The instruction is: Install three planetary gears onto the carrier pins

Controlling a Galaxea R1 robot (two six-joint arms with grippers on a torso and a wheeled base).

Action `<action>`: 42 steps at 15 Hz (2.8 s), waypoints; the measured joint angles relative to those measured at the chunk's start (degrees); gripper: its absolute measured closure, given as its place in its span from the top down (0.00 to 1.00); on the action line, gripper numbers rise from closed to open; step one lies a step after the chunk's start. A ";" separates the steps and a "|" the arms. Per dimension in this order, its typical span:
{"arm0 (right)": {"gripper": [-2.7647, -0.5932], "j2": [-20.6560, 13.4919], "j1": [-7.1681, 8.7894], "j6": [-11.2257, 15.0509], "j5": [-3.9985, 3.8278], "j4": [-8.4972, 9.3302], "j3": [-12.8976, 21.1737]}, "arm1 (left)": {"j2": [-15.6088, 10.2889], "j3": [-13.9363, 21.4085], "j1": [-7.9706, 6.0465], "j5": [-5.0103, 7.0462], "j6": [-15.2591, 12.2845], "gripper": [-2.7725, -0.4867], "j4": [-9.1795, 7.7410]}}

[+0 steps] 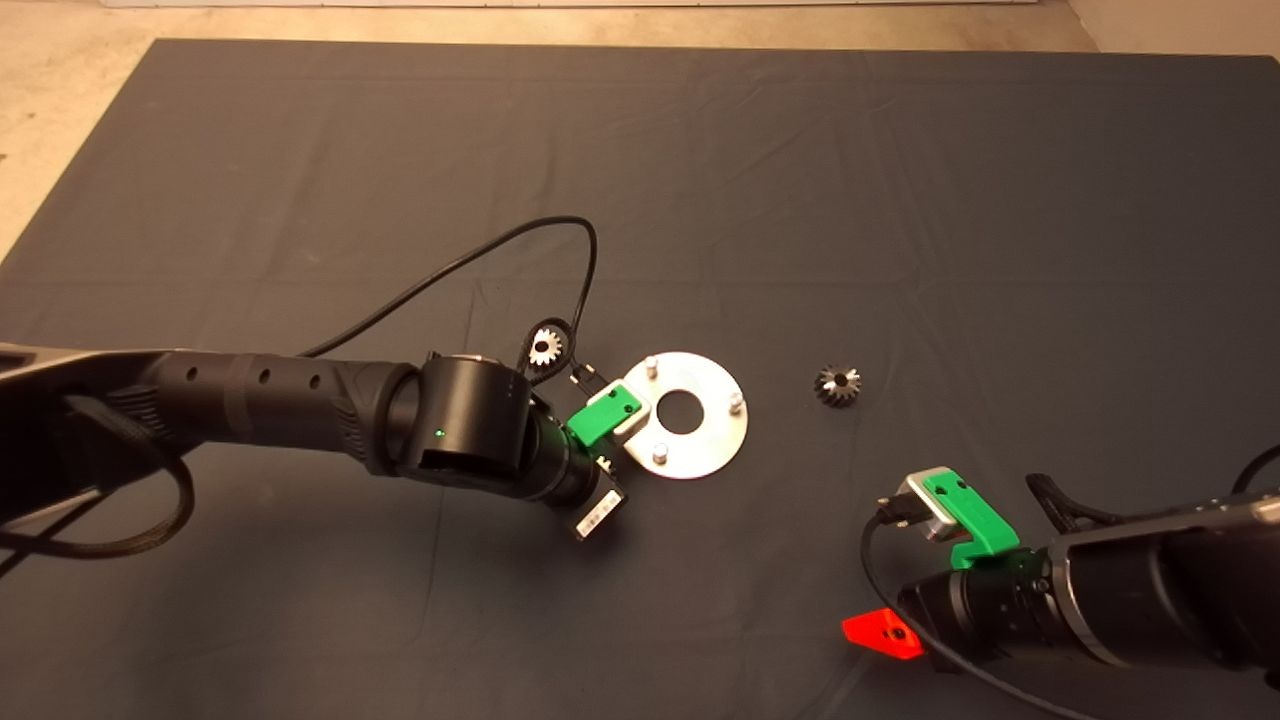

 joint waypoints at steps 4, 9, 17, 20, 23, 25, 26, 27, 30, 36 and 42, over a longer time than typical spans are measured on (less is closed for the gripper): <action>0.99 0.00 0.00 0.00 -0.01 0.02 0.00 | -0.01 0.23 0.02 0.16 0.05 0.18 0.00; 0.99 0.00 0.02 -0.22 0.00 0.06 0.00 | 0.80 2.16 -0.90 1.06 0.00 0.17 -0.43; 0.99 -0.02 0.02 -0.39 -0.02 0.09 0.00 | 4.92 3.75 -6.27 6.17 -0.39 0.17 -1.97; 0.99 0.00 0.04 -0.39 -0.02 0.09 0.00 | 5.56 3.75 -7.06 6.81 -0.65 0.17 -3.86; 0.99 -0.05 0.12 -0.41 -0.02 0.11 0.02 | 7.23 3.57 -7.14 6.54 -0.66 0.17 -4.00; 0.99 -0.02 0.12 -0.41 0.00 0.11 0.02 | 8.41 2.36 -7.14 6.64 -0.66 0.17 -4.04; 0.99 -0.02 0.15 -0.41 0.00 0.13 0.02 | 8.92 2.01 -7.17 6.61 -0.63 0.17 -4.00; 0.99 -0.02 0.12 -0.41 0.00 0.13 0.02 | 9.05 1.96 -7.14 6.43 -0.61 0.17 -4.06; 0.99 -0.06 0.15 -0.41 -0.02 0.20 0.02 | 9.05 0.80 -7.14 6.39 -0.37 0.17 -4.08; 0.99 -0.16 0.15 -0.41 0.00 0.30 0.02 | 9.67 -1.32 -7.14 6.32 0.65 0.17 -4.08; 0.99 -0.57 0.15 -0.41 -0.05 0.30 0.02 | 9.79 -1.65 -7.14 6.09 0.68 0.17 -4.08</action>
